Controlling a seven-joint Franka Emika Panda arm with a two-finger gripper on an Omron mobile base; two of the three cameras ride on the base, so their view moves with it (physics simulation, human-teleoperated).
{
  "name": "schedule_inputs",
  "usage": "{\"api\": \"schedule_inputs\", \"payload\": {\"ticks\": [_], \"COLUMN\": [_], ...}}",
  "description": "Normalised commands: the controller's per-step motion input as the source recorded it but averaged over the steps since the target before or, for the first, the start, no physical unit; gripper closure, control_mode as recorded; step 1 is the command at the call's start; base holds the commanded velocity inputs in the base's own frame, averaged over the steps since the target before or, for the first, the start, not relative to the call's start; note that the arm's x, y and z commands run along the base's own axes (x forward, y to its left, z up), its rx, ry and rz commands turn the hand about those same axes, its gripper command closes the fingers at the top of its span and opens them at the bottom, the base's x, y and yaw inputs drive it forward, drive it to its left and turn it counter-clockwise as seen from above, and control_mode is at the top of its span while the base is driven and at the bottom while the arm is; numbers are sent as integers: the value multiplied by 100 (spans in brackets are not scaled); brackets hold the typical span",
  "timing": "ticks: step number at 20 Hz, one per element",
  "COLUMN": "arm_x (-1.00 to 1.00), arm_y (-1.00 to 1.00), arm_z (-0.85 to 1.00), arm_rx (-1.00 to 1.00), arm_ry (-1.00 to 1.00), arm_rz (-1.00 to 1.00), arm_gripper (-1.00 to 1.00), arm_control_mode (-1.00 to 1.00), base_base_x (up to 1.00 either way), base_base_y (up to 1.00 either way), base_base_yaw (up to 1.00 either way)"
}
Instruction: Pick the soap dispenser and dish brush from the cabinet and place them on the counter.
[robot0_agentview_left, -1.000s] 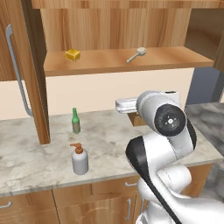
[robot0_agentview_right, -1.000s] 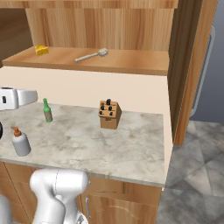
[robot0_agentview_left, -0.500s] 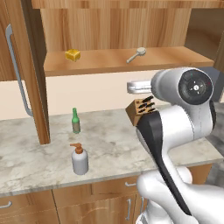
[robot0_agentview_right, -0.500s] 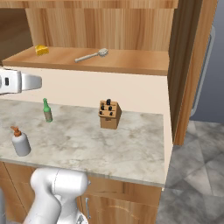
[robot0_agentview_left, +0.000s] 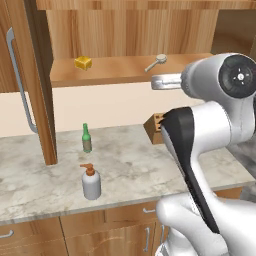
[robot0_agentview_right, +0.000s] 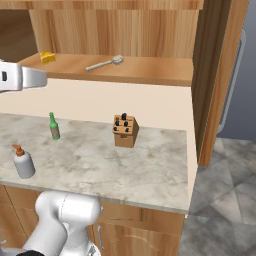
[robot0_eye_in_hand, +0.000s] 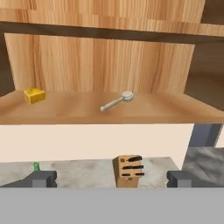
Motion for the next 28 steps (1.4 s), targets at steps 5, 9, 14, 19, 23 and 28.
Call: {"api": "schedule_inputs", "payload": {"ticks": [5,9,14,19,23,28], "arm_x": [0,0,0,1,5,11], "arm_y": [-17,-25,-19,-7,0,0], "arm_z": [6,23,34,14,0,0], "arm_rx": [3,3,2,1,0,0], "arm_ry": [-18,-1,4,10,11,1], "arm_rz": [1,0,0,0,2,4], "arm_gripper": [-100,-100,-100,-100,-100,-100], "arm_control_mode": [-100,-100,-100,-100,-100,-100], "base_base_x": [0,0,0,0,0,0], "base_base_y": [0,0,0,0,0,0], "base_base_yaw": [0,0,0,0,0,0]}}
